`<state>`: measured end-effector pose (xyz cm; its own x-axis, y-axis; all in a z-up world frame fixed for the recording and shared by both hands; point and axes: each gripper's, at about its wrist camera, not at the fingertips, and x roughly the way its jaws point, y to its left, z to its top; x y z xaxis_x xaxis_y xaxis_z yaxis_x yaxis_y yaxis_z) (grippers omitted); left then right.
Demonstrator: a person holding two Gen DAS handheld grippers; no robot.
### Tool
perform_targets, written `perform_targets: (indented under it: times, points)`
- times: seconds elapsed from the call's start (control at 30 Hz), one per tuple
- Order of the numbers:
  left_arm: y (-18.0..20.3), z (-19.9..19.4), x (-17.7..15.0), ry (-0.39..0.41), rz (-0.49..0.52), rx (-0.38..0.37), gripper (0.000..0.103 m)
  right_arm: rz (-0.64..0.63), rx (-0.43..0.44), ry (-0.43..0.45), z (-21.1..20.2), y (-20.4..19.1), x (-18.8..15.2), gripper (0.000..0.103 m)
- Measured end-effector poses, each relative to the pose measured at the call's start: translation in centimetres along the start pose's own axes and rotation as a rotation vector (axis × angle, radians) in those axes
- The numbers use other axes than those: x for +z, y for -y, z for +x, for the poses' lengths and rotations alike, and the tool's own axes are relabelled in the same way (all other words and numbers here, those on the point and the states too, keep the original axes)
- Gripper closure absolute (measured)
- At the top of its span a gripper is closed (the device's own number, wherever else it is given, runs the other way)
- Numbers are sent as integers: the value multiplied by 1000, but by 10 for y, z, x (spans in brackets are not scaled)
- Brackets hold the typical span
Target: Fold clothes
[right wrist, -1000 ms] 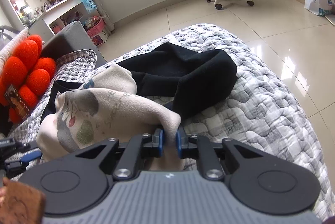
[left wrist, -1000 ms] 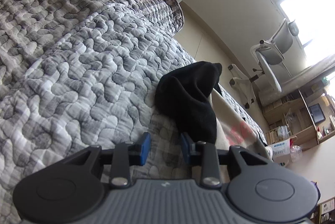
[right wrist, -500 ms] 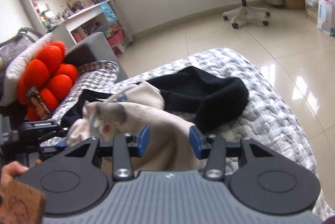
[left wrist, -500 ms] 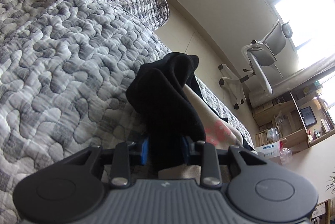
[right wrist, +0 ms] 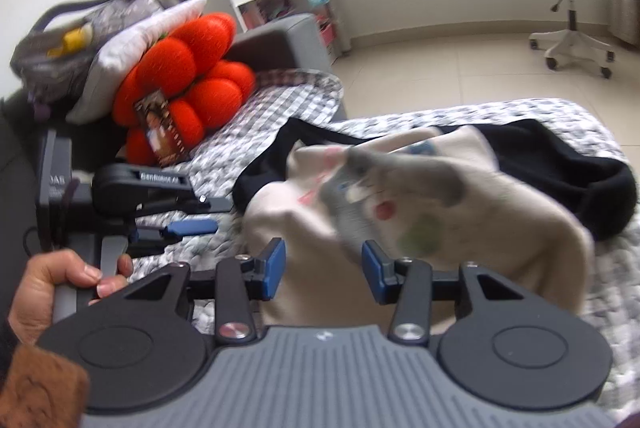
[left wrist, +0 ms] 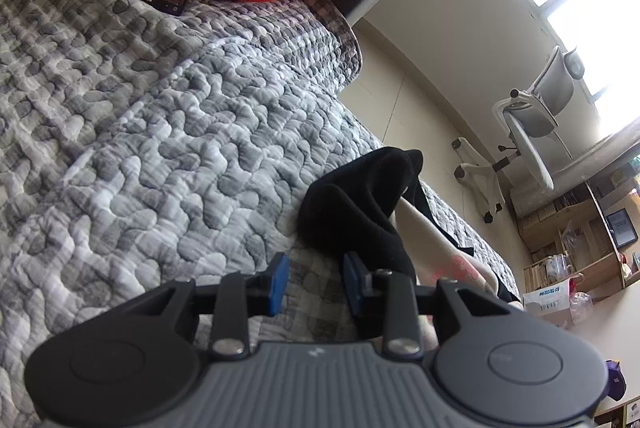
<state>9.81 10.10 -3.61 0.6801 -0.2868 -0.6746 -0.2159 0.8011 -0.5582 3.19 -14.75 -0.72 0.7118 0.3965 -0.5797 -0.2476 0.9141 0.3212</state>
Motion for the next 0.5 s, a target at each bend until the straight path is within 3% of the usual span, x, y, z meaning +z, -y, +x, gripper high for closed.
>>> perform_targets:
  times: [0.27,0.5]
  points:
    - [-13,-6,2,-21,-19,-4,73,-117,-32,-100,55,-39,-15,54]
    - [-14,-6,2,-35,-30,-29,73,-234,-117,-93,77,-56,-22,54]
